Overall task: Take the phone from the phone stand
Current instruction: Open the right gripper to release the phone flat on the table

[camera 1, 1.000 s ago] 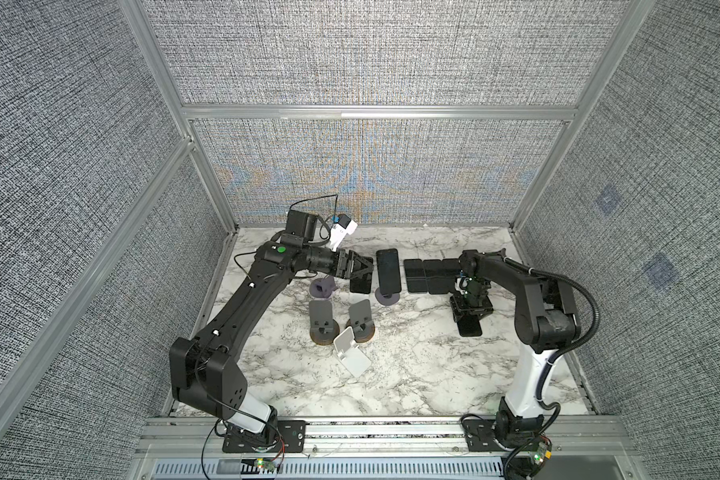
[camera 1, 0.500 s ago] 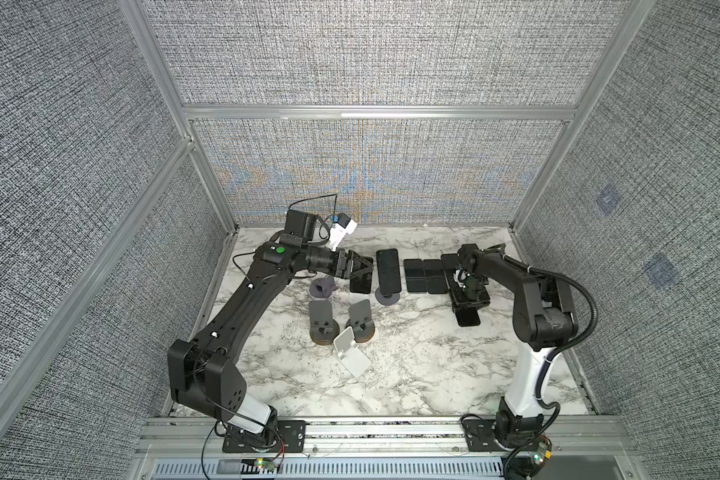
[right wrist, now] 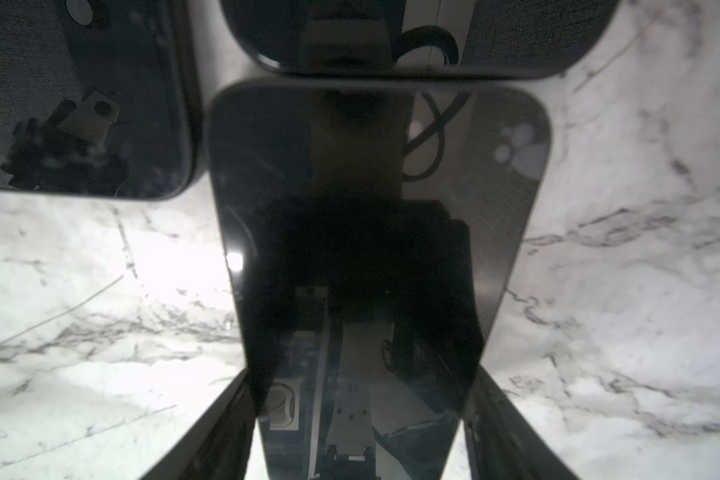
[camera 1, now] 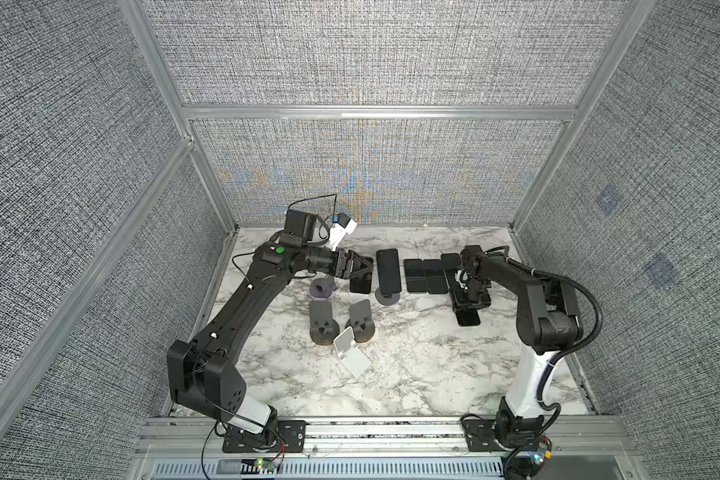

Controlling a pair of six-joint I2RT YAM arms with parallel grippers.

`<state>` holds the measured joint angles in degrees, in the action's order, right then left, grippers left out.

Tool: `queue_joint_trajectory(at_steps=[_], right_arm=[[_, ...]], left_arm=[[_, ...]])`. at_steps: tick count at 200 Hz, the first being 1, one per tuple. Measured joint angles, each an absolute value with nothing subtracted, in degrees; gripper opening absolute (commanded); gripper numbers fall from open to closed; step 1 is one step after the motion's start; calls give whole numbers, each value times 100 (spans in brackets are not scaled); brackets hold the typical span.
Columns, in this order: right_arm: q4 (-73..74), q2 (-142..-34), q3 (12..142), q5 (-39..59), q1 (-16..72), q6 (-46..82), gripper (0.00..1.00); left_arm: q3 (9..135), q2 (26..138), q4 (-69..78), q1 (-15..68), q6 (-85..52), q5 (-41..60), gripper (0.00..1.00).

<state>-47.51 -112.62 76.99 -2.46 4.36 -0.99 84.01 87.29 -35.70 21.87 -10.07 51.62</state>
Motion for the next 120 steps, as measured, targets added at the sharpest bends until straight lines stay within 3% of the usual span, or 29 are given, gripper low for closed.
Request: queue_joint_trajectory(at_steps=[61,99,120], right_arm=[[-4908,-11013,7352,-115,447,8,68],[-5043,-10960,7472,-99,451,30,83],[-5172,-10685,7762,-102,449,27,86]], left_arm=[[8401,8726,-3570,2187,-1007,5162,68],[8401,8726,-3570,2187,-1009,5162,68],[8401,8726,-3570,2187,-1007,5162,68]])
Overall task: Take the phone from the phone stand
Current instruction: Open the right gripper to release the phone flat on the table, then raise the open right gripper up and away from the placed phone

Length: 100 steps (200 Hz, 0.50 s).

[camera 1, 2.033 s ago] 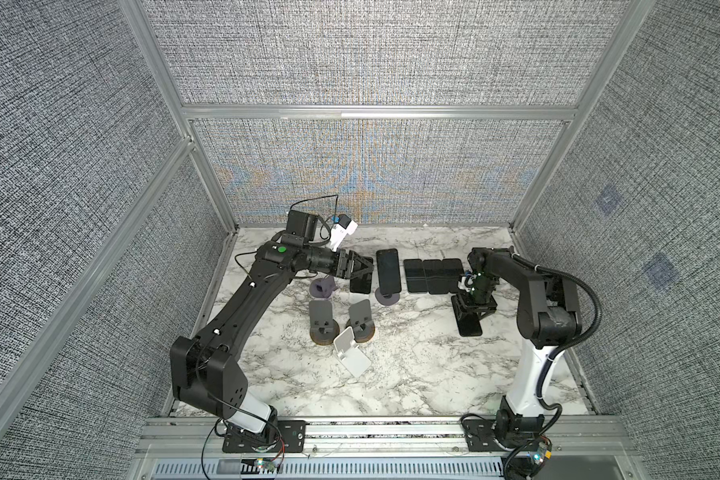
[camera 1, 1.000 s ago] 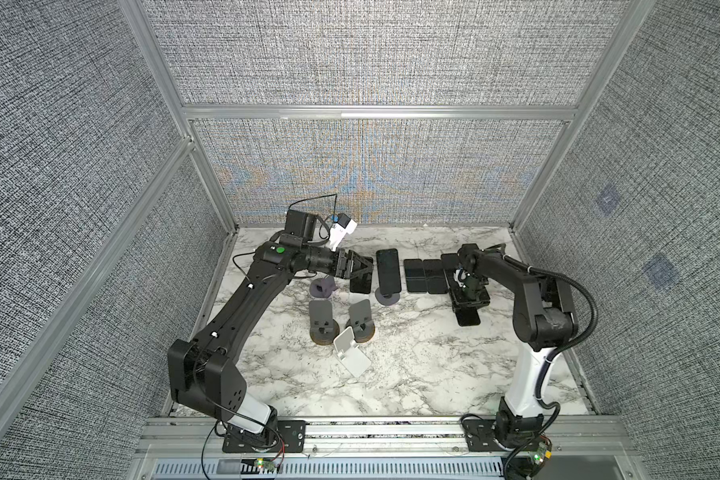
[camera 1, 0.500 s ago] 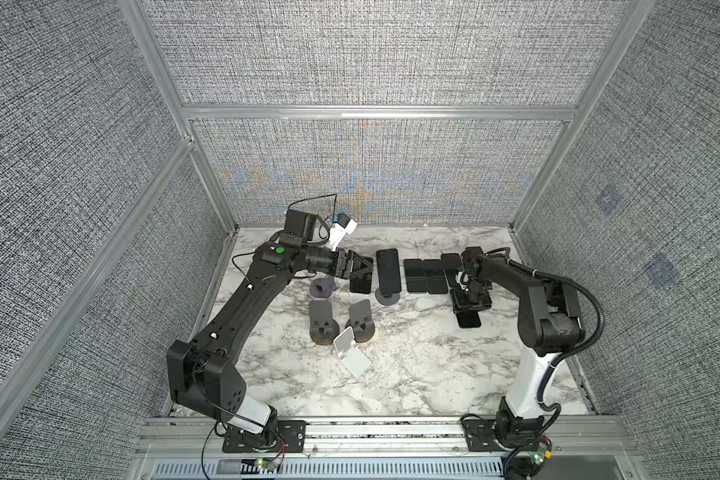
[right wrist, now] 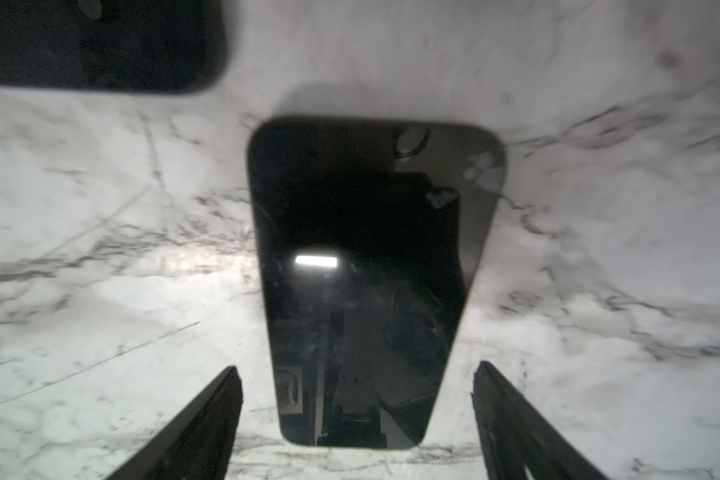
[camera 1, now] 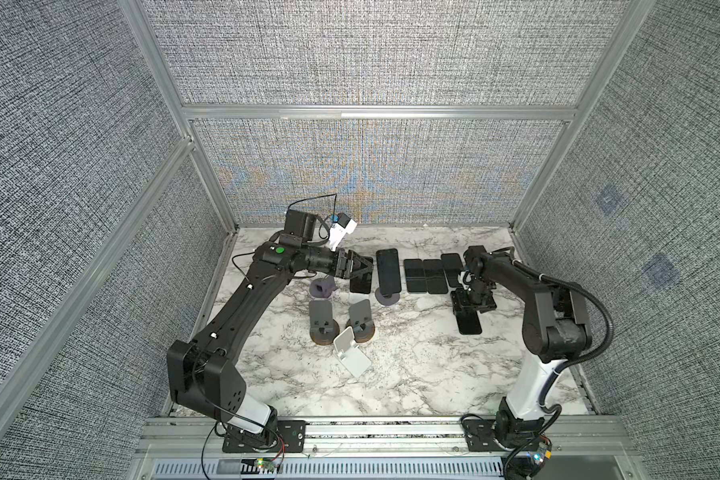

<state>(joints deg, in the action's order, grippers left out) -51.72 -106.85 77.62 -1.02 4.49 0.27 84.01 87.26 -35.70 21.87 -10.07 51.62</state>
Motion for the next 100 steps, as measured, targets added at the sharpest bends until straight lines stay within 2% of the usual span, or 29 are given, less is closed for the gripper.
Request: queue_joint_trajectory(at_steps=[32,58,100], right_arm=[[-5330,-10584,8420,-145,427,23,85],[-5166,-10989,9102,-276,384,19,72],[-4499,-12219,10488,-311,381,14,51]], left_arm=[[8401,8729,-3570,2187,-1007,5162,68],[8401,8726,-3570,2180,-982,5159,68],[8401,8676,-3573,2158,-943,5153,68]])
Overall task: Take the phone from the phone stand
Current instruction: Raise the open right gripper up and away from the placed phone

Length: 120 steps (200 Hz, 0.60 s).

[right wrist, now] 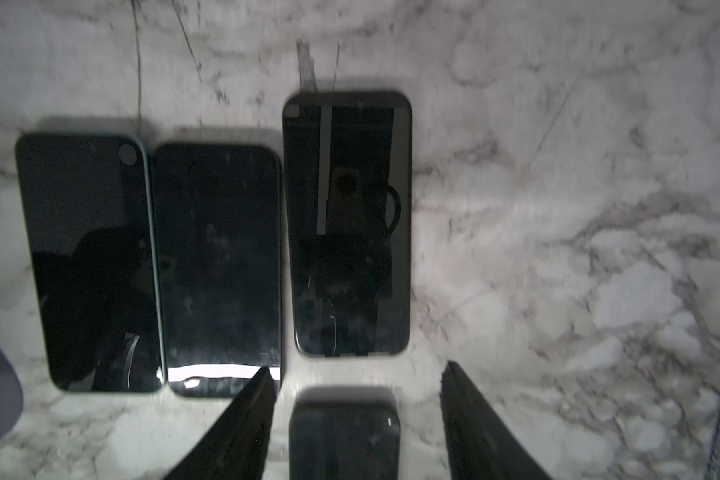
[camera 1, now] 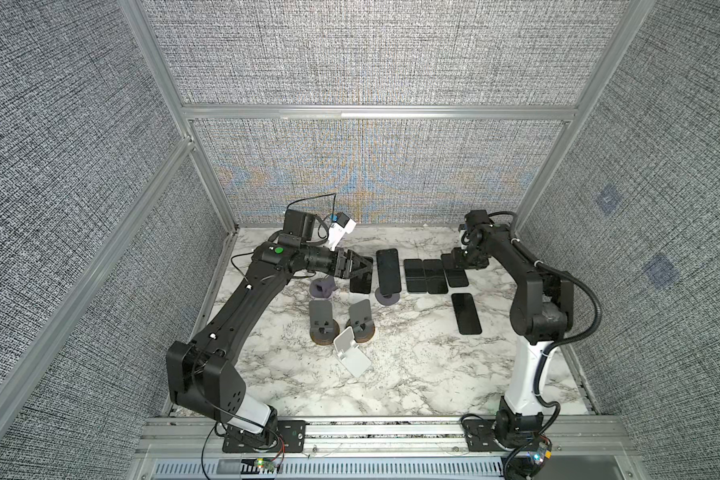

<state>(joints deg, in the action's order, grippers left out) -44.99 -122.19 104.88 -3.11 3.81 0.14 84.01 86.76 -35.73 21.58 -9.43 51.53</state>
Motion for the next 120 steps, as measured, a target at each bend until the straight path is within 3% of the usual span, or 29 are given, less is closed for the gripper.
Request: queue_joint_trajectory(at_steps=[64,120], right_arm=[[-4182,-13955,12543,-211,296,84,38],[-4313,-14680,13441,3,266,121,38]], left_arm=[[8401,8628,-3570,2134,-923,5111,68],[8399,8628,-3570,2112,-921,5109,68]])
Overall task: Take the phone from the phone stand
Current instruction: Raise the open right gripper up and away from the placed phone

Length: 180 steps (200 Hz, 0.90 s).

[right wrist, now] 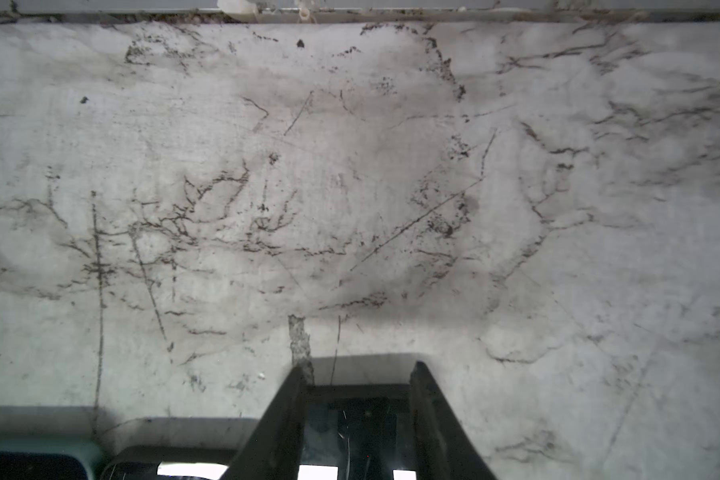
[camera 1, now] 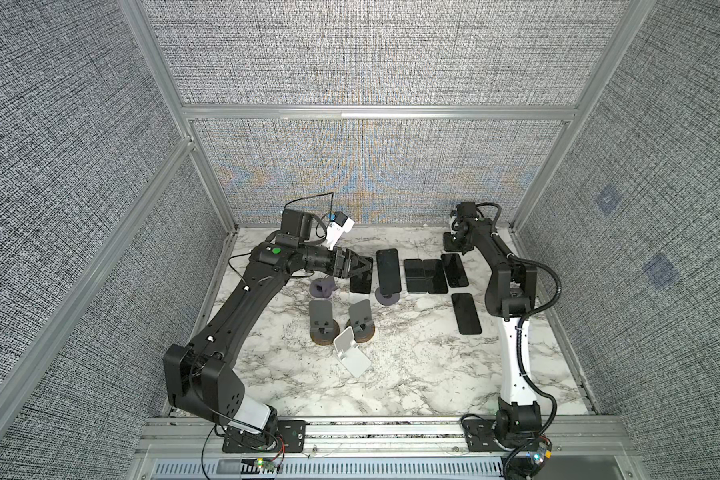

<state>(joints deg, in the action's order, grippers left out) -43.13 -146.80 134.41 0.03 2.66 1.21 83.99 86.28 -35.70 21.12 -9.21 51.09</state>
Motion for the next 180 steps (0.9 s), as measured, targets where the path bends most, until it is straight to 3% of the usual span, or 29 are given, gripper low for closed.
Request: queue_joint_trajectory(at_steps=[40,153,180], right_arm=[[-4510,-14951,13817,45,255,123,38],[-4462,-14534,12921,-121,255,113,38],[-4486,-14516,12929,-121,250,95,44]], left_arm=[[8399,8628,-3570,2084,-915,5109,68],[8370,8626,-3568,2043,-910,5113,68],[8370,8626,-3568,2036,-913,5113,68]])
